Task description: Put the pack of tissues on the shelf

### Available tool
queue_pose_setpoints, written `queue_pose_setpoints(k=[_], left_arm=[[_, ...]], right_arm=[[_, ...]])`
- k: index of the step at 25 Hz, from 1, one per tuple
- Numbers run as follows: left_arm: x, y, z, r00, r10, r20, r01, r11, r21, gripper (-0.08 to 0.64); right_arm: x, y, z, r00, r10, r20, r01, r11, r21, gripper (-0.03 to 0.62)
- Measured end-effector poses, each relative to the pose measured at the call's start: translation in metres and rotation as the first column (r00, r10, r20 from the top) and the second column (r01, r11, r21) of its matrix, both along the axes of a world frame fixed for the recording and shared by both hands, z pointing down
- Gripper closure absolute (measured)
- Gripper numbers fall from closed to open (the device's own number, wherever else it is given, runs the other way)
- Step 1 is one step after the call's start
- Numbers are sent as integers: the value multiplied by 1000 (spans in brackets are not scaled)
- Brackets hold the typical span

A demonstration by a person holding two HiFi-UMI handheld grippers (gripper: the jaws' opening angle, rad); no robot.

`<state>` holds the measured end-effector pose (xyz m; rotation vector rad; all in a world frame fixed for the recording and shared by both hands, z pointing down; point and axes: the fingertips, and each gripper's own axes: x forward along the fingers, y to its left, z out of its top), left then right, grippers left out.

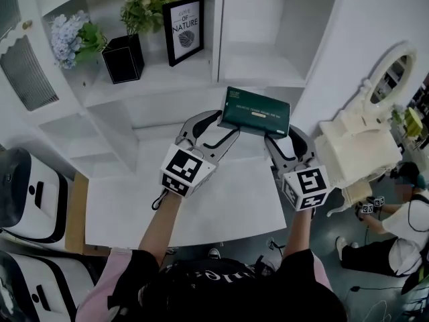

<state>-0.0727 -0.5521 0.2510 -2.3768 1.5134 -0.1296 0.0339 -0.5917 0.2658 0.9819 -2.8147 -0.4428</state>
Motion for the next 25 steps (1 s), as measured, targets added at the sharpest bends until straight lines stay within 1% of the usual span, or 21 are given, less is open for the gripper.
queue_pose_setpoints(k=[5, 10, 15, 18, 20, 22, 25], left_arm=[[12, -26, -27, 999, 31, -16, -31, 999, 25, 322], [15, -51, -50, 1000, 3, 3, -3, 999, 48, 322], [12, -76, -69, 997, -20, -68, 24, 998, 53, 322], [10, -89, -76, 994, -56, -93, 61, 997, 55, 322], [10, -99, -74, 991, -96, -98, 100, 994, 40, 322], [10, -107, -71, 985, -136, -102, 139, 990, 26, 321], [8, -115, -69, 978, -168, -120, 171, 985, 13, 321]], right_arm=[[13, -26, -25, 999, -11, 45, 10, 1000, 25, 333], [15, -51, -51, 998, -28, 64, 24, 998, 62, 333], [13, -75, -75, 996, -47, 79, 40, 995, 87, 333], [10, -91, -85, 993, -47, 104, 38, 996, 85, 333], [8, -102, -91, 988, -38, 150, 27, 997, 75, 341], [7, -110, -97, 979, -34, 199, 21, 998, 65, 362], [4, -120, -98, 979, -20, 201, 7, 998, 63, 365]])
